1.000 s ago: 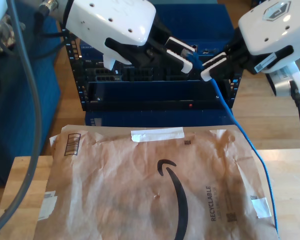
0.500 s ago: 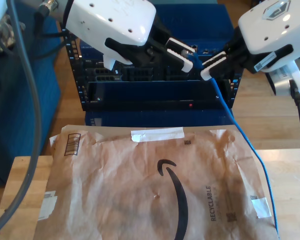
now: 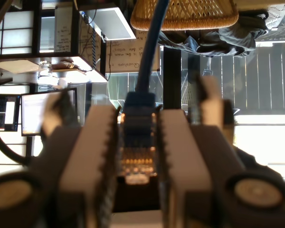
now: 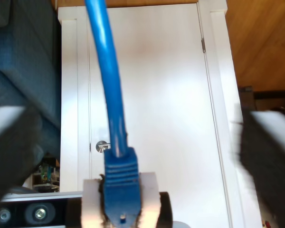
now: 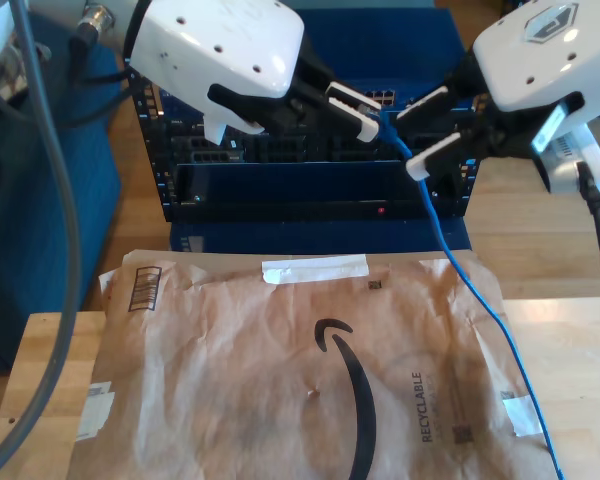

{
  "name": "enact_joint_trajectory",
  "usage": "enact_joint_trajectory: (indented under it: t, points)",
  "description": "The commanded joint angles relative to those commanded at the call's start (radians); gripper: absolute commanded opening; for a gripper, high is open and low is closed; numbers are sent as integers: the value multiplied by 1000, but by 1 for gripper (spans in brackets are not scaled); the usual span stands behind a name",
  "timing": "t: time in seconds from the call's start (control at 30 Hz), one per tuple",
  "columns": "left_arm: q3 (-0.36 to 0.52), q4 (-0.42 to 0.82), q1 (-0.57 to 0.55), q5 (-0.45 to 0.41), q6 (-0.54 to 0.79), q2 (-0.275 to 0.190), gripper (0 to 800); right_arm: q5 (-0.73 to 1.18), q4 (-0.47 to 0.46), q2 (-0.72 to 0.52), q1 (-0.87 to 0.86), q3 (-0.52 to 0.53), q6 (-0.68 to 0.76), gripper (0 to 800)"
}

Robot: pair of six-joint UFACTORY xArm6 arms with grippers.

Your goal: Grab the cable and plug it in

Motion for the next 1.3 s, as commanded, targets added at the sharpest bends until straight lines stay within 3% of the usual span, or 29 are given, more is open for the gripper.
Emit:
enact_joint_trajectory:
  t: [0.1,0.3,0.47,0.6,0.7,0.97,1.1,1.3]
  points:
    - [-2,-2,0,-2,0,6,3,-26,-8,-20,-3,-9,-35,798]
    - [-5,-9,34,11,-20,26,3,-218,-12,-141,-3,91,-175,799]
    - [-12,-101,103,87,-87,97,2,-316,-12,-213,0,117,-249,799]
    - [-31,-133,109,133,-133,123,3,-479,-8,-339,3,219,-341,798]
    - [-37,-160,129,170,-184,147,2,-505,-8,-397,5,236,-361,798]
    - [-100,-373,239,334,-293,276,2,-555,-6,-411,9,216,-385,793]
    - [-101,-390,244,341,-307,288,2,-595,9,-410,18,187,-402,797]
    - [-103,-433,242,361,-338,292,2,-629,103,-399,26,161,-459,794]
